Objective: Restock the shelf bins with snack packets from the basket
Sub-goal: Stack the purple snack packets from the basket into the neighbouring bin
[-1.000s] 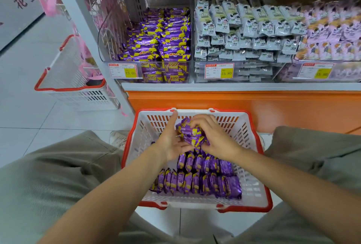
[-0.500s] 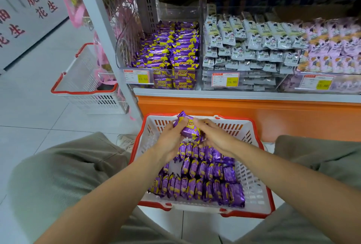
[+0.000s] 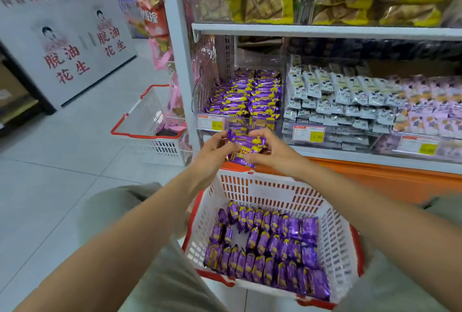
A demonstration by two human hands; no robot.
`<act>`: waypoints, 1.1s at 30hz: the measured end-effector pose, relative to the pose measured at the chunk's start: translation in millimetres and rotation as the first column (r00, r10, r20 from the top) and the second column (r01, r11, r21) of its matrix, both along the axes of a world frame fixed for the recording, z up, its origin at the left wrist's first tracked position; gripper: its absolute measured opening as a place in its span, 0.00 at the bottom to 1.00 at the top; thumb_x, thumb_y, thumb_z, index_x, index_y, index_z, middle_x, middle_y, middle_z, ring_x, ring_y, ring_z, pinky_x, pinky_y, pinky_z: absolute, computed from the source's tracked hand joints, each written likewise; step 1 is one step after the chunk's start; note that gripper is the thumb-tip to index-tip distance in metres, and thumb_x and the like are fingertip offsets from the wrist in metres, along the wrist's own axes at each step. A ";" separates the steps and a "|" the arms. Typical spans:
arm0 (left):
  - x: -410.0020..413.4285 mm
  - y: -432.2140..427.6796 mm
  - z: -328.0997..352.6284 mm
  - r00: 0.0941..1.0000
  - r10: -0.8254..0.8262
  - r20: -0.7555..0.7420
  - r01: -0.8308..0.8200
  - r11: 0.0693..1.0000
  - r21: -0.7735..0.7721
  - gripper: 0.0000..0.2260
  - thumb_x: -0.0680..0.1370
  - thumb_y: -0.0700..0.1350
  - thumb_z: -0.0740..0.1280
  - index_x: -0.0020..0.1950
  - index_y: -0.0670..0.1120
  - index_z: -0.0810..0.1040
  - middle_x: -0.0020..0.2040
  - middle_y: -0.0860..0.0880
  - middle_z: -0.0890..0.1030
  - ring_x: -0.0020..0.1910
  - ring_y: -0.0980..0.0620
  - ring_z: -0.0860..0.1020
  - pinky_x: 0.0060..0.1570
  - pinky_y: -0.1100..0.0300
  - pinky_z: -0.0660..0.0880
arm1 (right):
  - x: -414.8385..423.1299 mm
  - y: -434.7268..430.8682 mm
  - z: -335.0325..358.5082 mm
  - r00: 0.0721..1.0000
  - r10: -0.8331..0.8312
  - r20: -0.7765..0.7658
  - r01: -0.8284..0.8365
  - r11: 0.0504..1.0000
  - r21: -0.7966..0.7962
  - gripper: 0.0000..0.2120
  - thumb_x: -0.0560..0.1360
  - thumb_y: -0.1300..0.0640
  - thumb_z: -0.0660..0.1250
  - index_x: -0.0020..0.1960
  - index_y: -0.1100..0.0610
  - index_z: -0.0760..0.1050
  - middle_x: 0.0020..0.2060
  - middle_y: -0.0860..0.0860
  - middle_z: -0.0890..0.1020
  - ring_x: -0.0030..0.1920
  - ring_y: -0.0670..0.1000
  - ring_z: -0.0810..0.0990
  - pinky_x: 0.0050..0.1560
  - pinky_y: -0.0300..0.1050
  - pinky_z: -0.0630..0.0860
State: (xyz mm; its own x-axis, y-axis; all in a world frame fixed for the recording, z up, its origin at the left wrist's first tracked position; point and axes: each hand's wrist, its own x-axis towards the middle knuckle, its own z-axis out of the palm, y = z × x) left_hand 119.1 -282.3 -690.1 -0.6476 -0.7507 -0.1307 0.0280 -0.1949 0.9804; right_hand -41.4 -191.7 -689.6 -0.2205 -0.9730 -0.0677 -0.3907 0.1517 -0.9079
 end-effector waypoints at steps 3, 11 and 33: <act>5.0 -7.7 14.5 1.000 0.000 -0.003 0.000 0.999 -0.048 0.20 0.69 0.40 0.72 0.61 0.45 0.77 0.51 0.44 0.81 0.48 0.47 0.80 0.51 0.51 0.76 | 1.9 -14.1 19.1 0.998 0.034 -0.047 -0.036 0.998 -0.046 0.29 0.71 0.56 0.76 0.67 0.55 0.68 0.56 0.45 0.77 0.52 0.41 0.76 0.49 0.24 0.70; -4.1 -32.5 29.0 0.995 0.031 0.097 -0.004 0.964 -0.266 0.28 0.68 0.54 0.73 0.67 0.50 0.74 0.60 0.44 0.81 0.61 0.43 0.78 0.66 0.41 0.70 | -11.9 -43.5 42.5 0.990 0.053 -0.131 -0.065 0.994 -0.086 0.31 0.70 0.54 0.76 0.70 0.52 0.69 0.61 0.48 0.76 0.58 0.47 0.76 0.49 0.31 0.73; -52.6 -128.7 41.2 0.947 0.210 0.241 -0.065 0.864 -0.500 0.20 0.82 0.48 0.61 0.74 0.50 0.64 0.56 0.60 0.74 0.53 0.63 0.75 0.57 0.71 0.70 | -57.2 -158.9 59.5 0.922 -0.009 -0.388 -0.081 0.973 -0.214 0.35 0.71 0.53 0.75 0.74 0.50 0.63 0.68 0.50 0.67 0.67 0.49 0.67 0.61 0.39 0.64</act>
